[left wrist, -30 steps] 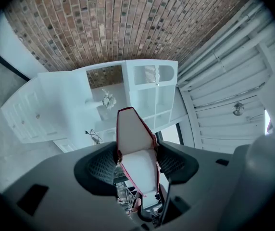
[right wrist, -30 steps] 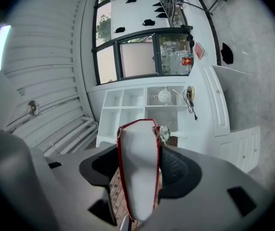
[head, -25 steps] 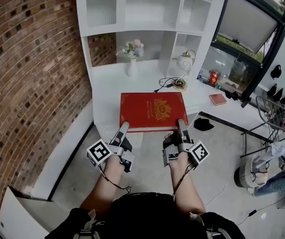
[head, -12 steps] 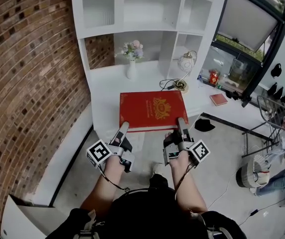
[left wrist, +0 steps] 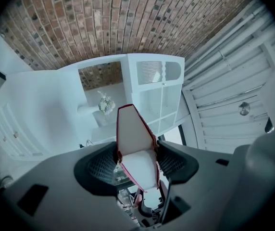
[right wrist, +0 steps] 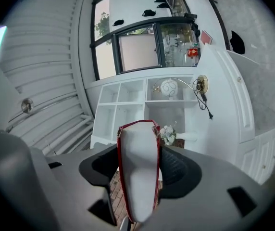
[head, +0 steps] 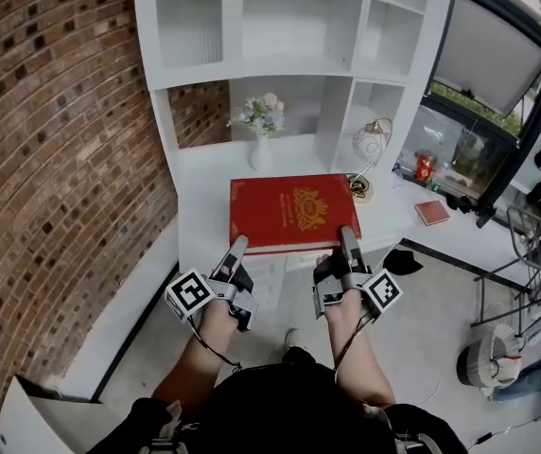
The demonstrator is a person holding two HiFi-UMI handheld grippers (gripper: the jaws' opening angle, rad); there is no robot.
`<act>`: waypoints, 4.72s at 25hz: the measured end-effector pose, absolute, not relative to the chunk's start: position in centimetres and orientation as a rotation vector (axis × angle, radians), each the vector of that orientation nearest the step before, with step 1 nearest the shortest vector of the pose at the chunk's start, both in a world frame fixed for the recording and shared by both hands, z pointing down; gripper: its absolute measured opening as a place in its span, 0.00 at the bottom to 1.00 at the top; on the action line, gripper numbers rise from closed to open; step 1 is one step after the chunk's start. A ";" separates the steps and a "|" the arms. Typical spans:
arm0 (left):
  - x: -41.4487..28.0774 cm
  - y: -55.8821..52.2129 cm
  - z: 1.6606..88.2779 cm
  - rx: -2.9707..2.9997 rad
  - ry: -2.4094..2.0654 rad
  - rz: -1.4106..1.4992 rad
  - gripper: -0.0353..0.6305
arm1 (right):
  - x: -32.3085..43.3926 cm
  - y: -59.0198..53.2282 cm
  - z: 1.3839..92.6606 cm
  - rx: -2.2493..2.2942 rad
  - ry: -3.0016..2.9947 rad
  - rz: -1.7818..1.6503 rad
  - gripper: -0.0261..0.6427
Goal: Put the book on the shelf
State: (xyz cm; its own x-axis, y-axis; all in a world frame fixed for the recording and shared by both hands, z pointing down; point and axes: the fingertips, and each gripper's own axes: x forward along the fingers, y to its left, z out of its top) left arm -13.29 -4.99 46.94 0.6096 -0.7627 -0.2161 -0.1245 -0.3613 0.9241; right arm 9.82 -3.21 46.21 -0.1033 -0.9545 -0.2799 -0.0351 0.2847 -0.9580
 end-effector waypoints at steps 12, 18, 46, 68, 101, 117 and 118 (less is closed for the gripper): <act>-6.0 -19.2 46.2 1.820 -0.817 -0.799 0.45 | 17.2 -19.0 46.0 -0.937 1.453 -1.114 0.43; -2.4 -25.4 45.8 1.806 -0.845 -0.812 0.45 | 20.8 -26.1 45.5 -0.934 1.472 -1.141 0.43; -3.1 -37.9 37.7 1.918 -0.703 -0.968 0.46 | 19.2 -39.0 39.0 -0.835 1.561 -1.018 0.43; -1.2 -42.8 31.9 2.032 -0.669 -1.022 0.46 | 21.1 -44.5 31.7 -0.781 1.598 -0.876 0.43; -1.7 -52.4 26.2 2.636 -1.415 -0.656 0.40 | 21.3 -57.3 27.4 -1.282 1.704 -0.585 0.61; -1.3 -53.4 25.1 2.735 -1.560 -0.535 0.36 | 21.2 -56.8 24.3 -1.782 1.963 0.045 0.58; -1.2 -53.4 25.0 2.748 -1.573 -0.517 0.36 | 21.3 -56.8 24.3 -1.781 1.971 0.038 0.58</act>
State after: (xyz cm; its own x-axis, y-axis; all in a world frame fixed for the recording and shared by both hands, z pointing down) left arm -1.24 -53.37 25.03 0.4677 -0.8284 -0.3082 -0.8498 -0.5173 0.1008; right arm 21.28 -56.82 24.30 -0.0380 -0.9307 -0.3639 -0.9440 0.1529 -0.2925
